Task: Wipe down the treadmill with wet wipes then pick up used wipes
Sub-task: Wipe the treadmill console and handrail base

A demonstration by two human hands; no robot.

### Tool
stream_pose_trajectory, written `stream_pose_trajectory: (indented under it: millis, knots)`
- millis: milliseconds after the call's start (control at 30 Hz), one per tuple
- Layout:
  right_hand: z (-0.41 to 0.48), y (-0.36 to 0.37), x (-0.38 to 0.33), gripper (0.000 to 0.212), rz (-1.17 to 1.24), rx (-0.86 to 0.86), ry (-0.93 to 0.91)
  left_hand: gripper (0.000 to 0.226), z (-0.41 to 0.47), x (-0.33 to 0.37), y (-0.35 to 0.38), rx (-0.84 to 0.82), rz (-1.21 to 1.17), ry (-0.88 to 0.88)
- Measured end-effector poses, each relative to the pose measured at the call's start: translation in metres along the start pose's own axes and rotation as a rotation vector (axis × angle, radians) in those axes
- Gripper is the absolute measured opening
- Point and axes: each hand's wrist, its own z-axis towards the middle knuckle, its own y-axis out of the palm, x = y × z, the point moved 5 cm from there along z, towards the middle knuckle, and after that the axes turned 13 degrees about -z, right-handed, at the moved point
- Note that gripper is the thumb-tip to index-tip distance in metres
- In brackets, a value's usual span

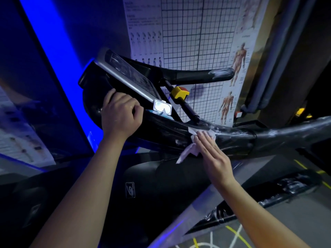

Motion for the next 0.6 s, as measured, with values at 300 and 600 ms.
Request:
stream_pose_trajectory:
  millis: [300,600]
  knots:
    - [0.029,0.026,-0.089,0.043,0.221,-0.075,-0.091,0.027,0.000,0.000,0.000,-0.014,0.015,0.004]
    - [-0.001,0.014,-0.034,0.040,0.075,-0.224,-0.274,0.026,-0.002,-0.003,0.002,-0.006,0.010,0.019]
